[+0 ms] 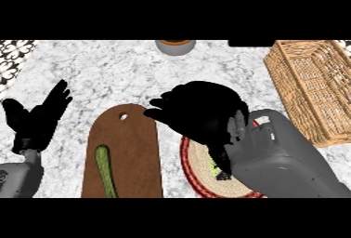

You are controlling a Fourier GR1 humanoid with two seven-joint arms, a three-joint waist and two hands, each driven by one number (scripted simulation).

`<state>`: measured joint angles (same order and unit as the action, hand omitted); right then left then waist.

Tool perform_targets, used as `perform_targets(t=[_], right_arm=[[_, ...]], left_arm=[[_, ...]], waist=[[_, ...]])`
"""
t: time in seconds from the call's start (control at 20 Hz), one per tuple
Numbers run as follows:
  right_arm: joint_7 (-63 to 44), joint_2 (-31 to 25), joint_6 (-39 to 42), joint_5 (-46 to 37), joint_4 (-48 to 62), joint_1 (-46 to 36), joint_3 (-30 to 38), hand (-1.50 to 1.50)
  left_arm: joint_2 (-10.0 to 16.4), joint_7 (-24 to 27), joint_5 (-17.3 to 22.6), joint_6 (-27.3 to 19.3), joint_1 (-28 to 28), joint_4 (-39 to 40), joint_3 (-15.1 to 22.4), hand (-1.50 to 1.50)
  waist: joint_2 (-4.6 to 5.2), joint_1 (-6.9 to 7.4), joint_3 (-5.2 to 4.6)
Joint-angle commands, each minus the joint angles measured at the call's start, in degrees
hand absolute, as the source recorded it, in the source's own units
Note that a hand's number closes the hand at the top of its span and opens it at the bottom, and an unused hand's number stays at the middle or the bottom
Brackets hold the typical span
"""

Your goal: Pick the sweet potato from the placemat and place it in the basket

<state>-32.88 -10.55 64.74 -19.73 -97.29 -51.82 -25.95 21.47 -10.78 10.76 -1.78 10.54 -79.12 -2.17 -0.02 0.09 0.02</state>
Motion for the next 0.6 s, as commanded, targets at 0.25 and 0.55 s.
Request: perform_targets(t=[0.25,0.55], right_arm=[[21.8,-8.0,-17.0,-17.1,1.2,12.3,-9.7,-1.50],[32.2,-6.0,-28.8,-21.1,11.4,16.0,-9.0,-1.50]], left_arm=[[-0.3,-1.5,0.1,1.7,0.9,-0.8,-1.1,0.00],[-1.5,1.0,-1.1,1.7,2.4,2.8,-1.7,0.00]], waist=[[0.33,0.61,0.04],[0.29,0.27,0.00]])
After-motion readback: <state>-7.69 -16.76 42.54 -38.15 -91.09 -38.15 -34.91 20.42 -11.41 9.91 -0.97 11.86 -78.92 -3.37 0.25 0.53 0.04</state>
